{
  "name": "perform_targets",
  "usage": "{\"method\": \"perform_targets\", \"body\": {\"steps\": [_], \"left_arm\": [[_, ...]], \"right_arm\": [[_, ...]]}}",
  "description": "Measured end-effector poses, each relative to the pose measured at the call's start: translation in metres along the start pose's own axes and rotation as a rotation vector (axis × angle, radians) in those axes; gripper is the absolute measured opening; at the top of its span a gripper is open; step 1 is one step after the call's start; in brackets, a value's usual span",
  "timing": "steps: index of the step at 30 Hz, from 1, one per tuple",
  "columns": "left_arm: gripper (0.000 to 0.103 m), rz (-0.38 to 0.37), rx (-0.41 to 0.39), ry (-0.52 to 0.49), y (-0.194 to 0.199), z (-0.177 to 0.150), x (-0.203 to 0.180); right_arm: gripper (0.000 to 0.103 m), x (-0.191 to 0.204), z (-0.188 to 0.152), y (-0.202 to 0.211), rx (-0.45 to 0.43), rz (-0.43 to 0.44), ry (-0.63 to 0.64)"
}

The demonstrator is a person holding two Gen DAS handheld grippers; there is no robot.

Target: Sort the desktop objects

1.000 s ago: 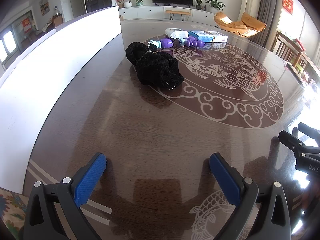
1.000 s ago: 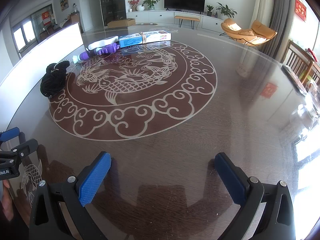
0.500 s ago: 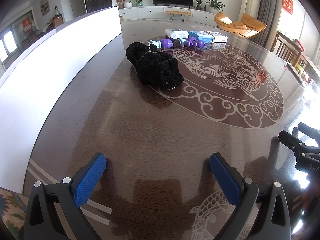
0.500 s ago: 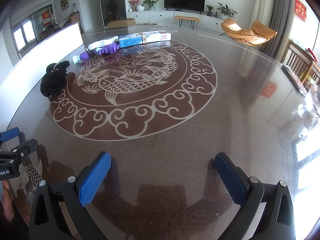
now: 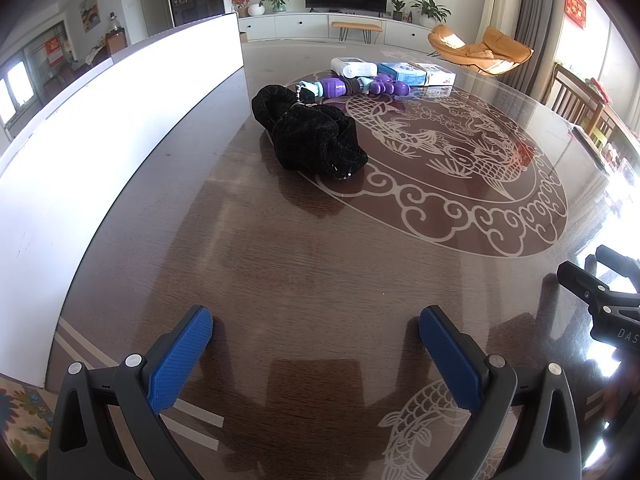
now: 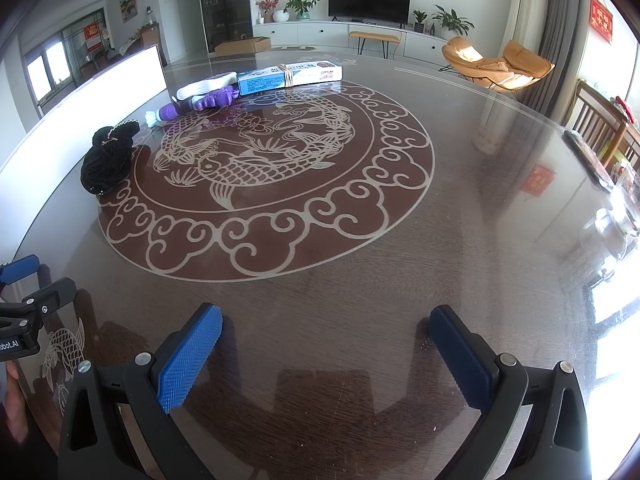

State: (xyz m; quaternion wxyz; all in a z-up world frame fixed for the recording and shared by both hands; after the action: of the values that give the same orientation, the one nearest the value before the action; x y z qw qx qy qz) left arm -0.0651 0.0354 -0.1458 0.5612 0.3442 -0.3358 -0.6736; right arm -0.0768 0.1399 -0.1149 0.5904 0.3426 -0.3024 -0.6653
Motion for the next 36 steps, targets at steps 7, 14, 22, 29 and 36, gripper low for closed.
{"method": "perform_targets", "body": {"steps": [7,14,22,29,36], "left_arm": [[0.103,0.000,-0.001,0.000,0.000,0.000,0.000],[0.103,0.000,-0.001,0.000,0.000,0.000,0.000],[0.103,0.000,-0.001,-0.001,0.000,-0.001,0.000],[0.103,0.000,-0.001,0.000,0.000,0.000,0.001],[0.103,-0.183,-0.006,0.107,0.012,0.014,0.003]], "right_arm": [[0.103,0.000,0.000,0.000,0.000,0.000,0.000],[0.103,0.000,0.000,0.000,0.000,0.000,0.000],[0.103,0.000,0.000,0.000,0.000,0.000,0.000],[0.103,0.000,0.000,0.000,0.000,0.000,0.000],[0.103,0.000,0.001,0.000,-0.002,-0.003,0.002]]}}
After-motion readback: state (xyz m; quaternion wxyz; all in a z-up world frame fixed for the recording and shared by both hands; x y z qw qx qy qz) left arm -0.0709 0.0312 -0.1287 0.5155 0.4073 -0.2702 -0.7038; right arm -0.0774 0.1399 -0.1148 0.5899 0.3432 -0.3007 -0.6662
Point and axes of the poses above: each gripper's, at about its wrist camera, not at the fingertips, and y roughly against the way its jaws point, x to its left, z to its top, the point moved 10 cm from there along -y, roughly the way its jaws point, and after that the axes turned 6 degrees about -z, right-handed, at the moved point
